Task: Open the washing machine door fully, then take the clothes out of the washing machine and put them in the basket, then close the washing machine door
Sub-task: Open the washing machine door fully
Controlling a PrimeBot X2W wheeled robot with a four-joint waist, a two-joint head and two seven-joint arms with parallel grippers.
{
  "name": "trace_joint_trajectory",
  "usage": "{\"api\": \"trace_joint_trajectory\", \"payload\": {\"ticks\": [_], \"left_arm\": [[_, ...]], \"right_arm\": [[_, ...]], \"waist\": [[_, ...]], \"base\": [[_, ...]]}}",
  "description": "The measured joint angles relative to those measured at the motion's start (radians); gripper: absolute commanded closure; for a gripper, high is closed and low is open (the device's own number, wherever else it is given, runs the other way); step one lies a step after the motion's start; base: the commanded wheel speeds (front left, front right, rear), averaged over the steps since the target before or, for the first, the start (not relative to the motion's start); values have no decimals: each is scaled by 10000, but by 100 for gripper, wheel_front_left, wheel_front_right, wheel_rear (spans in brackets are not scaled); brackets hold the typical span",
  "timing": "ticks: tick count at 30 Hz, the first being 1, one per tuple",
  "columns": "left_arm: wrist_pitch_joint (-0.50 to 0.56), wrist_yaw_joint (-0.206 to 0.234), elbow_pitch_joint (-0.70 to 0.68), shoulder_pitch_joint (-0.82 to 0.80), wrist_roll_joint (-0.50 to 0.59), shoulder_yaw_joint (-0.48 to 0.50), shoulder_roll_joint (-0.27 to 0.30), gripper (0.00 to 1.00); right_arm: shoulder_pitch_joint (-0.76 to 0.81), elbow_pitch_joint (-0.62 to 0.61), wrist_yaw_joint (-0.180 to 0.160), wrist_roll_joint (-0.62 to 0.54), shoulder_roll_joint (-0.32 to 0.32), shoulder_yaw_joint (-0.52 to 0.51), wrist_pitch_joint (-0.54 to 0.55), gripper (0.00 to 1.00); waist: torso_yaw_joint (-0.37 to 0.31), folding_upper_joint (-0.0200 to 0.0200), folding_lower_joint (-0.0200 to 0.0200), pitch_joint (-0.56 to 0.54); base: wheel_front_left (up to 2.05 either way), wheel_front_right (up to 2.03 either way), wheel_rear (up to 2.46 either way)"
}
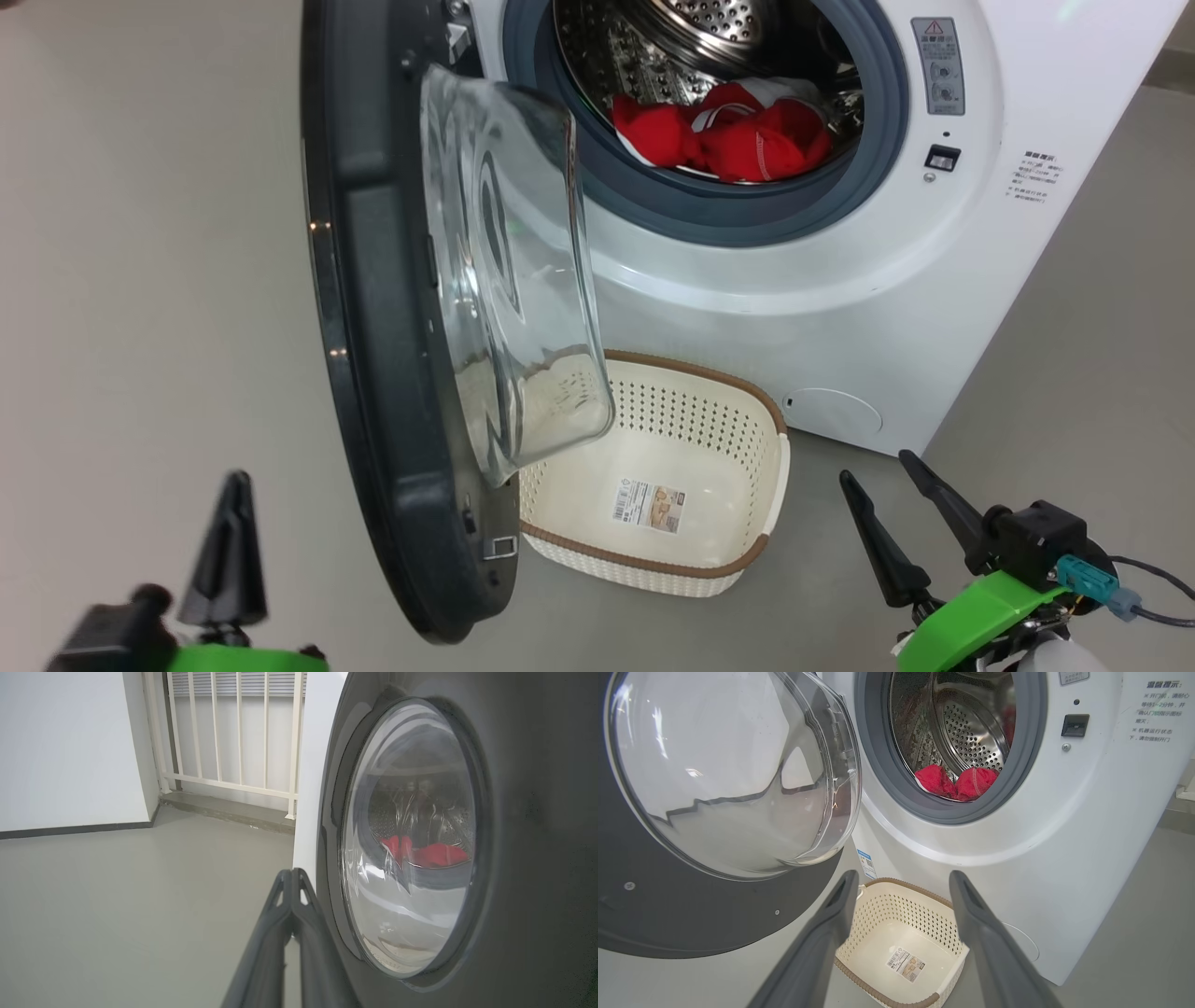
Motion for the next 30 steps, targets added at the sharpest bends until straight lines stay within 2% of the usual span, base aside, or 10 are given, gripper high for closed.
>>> {"api": "trace_joint_trajectory", "payload": {"ticks": [7,11,17,20,24,27,30], "left_arm": [[-13,142,-2107,-41,-244,393,8,100],[-15,318,-3572,-41,-242,-46,13,100],[-48,362,-4769,-38,-136,-1110,19,100],[-56,316,-5122,-32,56,-1710,36,100],[-58,-54,-5206,107,228,-2824,59,100],[-56,-305,-4897,305,230,-3760,63,100],[-56,-359,-4598,416,63,-4148,71,100]], "right_arm": [[251,-44,0,-54,75,-167,0,0],[345,-82,0,-79,86,-276,0,0],[345,-117,0,-157,86,-439,0,0],[345,-127,0,-157,88,-437,0,0],[345,-144,0,-157,88,-433,0,0],[344,-150,0,-157,88,-422,0,0],[343,-148,0,-157,86,-401,0,0]], "waist": [[20,0,0,-179],[34,0,0,-189],[40,0,0,-151],[26,0,0,-139],[9,0,0,-119],[12,0,1,-82],[9,0,0,-60]], "base": [[0,0,0],[0,0,0],[0,0,0],[0,0,0],[0,0,0],[0,0,0],[0,0,0]]}}
